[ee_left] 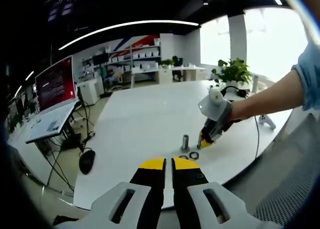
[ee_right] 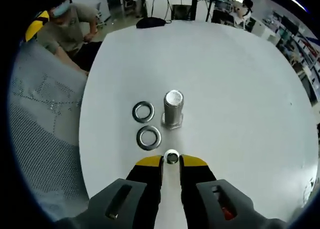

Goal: Place the washer onto the threaded stud by aligning its center hole with the stud, sliding it down to the base, and recovering from edge contact or off-axis alignment until the washer reaches the visible bottom stop.

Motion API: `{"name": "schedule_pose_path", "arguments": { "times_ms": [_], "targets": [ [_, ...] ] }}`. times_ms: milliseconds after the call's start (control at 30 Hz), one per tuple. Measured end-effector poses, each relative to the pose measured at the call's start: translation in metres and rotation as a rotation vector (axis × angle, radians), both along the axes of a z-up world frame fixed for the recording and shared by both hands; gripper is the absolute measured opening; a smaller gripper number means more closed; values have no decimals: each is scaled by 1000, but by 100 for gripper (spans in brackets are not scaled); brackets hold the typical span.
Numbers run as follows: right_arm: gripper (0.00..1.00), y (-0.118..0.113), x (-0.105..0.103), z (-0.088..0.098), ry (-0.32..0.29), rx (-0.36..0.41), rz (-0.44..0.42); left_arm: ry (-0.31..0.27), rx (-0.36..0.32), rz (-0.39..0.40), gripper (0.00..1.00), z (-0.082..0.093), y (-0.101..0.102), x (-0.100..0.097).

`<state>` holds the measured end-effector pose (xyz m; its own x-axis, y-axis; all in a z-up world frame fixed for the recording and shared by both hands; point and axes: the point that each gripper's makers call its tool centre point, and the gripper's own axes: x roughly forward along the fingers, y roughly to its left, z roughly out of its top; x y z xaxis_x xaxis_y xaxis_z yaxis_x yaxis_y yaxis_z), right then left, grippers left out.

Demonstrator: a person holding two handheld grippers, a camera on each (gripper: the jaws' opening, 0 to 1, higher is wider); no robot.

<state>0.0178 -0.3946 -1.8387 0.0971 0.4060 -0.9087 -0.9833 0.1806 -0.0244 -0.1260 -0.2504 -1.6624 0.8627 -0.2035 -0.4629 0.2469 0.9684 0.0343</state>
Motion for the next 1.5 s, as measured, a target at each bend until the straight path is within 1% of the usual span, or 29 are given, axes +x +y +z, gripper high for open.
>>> {"name": "schedule_pose_path", "arguments": {
  "times_ms": [167, 300, 433, 600, 800, 1000, 1100, 1233, 1433, 1500],
  "targets": [
    [15, -5, 2, 0, 6, -7, -14, -1, 0, 0, 2, 0, 0, 0],
    [15, -12, 6, 3, 15, 6, -54, -3, -1, 1, 2, 1, 0, 0],
    [16, -20, 8, 8, 6, 12, -67, -5, -2, 1, 2, 1, 0, 0],
    [18, -38, 13, 11, -7, 12, -98, -8, -3, 1, 2, 1, 0, 0],
    [18, -55, 12, 11, -4, 13, -132, -8, -2, -1, 2, 1, 0, 0],
    [18, -64, 12, 6, 2, 0, -146, -6, 0, -4, 2, 1, 0, 0],
    [18, -67, 11, 2, 16, -7, -153, -7, -1, -4, 2, 1, 0, 0],
    [18, -70, 9, -2, 27, -17, -150, -7, 0, -4, 2, 1, -1, 0],
    [19, -75, 11, -9, 29, -46, -144, -8, -1, -3, 2, 1, 0, 0],
    [19, -76, 11, -12, 41, -53, -134, -8, 0, -3, 2, 1, 0, 0]
  ]
}}
